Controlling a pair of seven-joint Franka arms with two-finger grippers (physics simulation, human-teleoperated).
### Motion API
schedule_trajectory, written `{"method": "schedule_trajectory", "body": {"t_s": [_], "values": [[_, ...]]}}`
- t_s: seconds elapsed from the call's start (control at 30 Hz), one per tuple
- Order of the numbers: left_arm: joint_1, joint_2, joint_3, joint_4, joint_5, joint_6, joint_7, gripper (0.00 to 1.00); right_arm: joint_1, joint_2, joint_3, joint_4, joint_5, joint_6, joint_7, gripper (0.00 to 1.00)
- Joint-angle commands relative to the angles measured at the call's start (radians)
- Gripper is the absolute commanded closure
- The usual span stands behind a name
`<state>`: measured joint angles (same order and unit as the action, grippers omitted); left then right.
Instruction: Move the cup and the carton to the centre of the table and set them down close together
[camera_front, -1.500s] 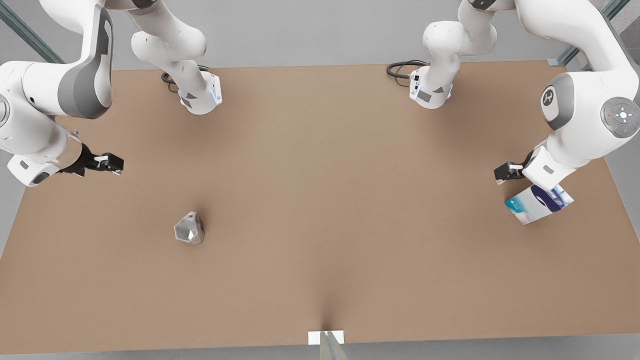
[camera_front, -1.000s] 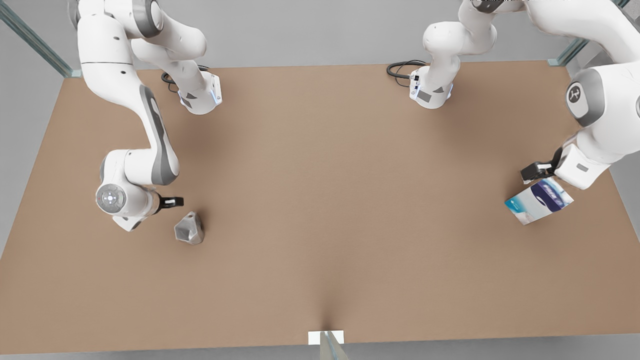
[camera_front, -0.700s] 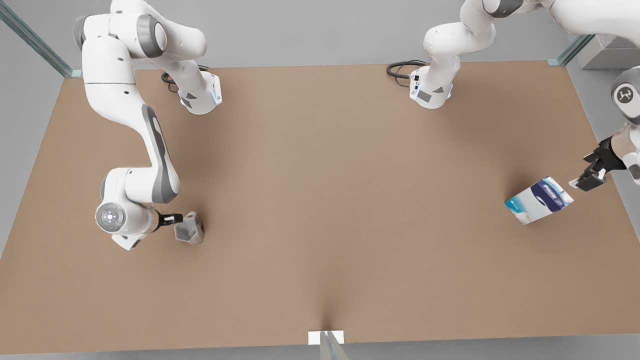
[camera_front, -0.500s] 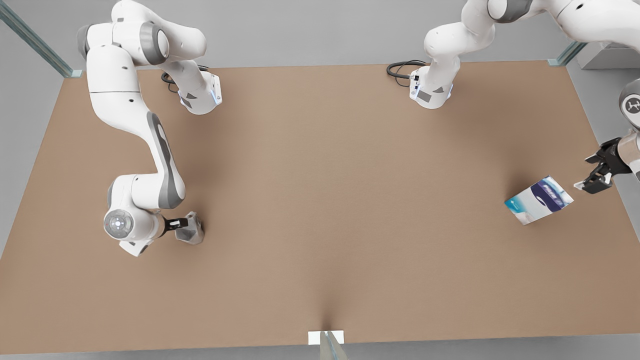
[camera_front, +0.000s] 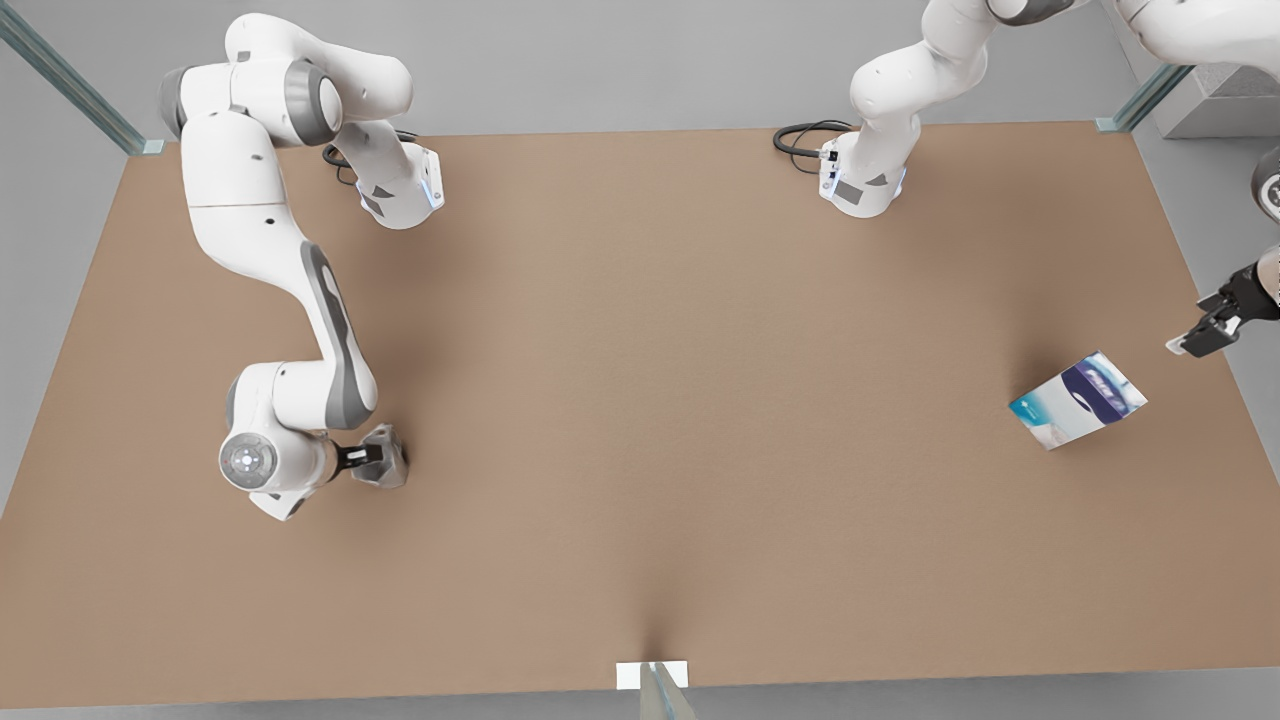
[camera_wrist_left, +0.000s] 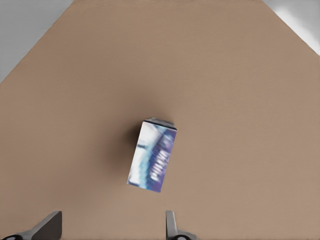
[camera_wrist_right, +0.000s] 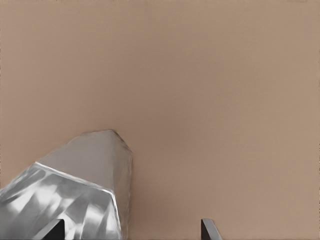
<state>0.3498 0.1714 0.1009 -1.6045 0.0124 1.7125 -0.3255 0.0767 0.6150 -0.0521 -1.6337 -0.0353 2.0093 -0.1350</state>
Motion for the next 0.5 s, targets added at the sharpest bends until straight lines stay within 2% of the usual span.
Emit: {"method": "schedule_trajectory", "body": {"t_s": [0.0, 0.13, 0.17, 0.23, 0.27, 0.33, 0.47], "values": [[-0.002, 0.007, -0.001, 0.0, 0.0, 0.001, -0.001, 0.0, 0.002, 0.002, 0.0, 0.0, 0.0, 0.003, 0.0, 0.0], [0.006, 0.028, 0.0, -0.098, 0.004, 0.144, 0.005, 0.01, 0.0, 0.025, 0.0, -0.003, 0.003, 0.022, 0.0, 0.0], [0.006, -0.006, 0.0, -0.156, 0.008, 0.222, 0.051, 0.01, 0.002, 0.031, 0.0, -0.003, 0.003, 0.026, 0.0, 0.1], [-0.003, -0.039, -0.001, -0.196, 0.011, 0.26, 0.08, 0.01, 0.002, 0.035, 0.0, -0.005, 0.011, 0.028, 0.0, 0.59], [-0.002, -0.036, -0.001, -0.21, 0.011, 0.26, 0.079, 0.01, 0.002, 0.045, 0.002, -0.009, 0.012, 0.048, 0.0, 0.69], [-0.003, -0.029, -0.001, -0.226, 0.008, 0.265, 0.059, 0.01, 0.002, 0.046, 0.011, -0.005, 0.014, 0.049, 0.014, 0.76], [-0.002, 0.016, -0.001, -0.253, 0.006, 0.322, 0.059, 0.01, -0.005, 0.052, 0.015, -0.003, 0.018, 0.075, 0.015, 0.79]]}}
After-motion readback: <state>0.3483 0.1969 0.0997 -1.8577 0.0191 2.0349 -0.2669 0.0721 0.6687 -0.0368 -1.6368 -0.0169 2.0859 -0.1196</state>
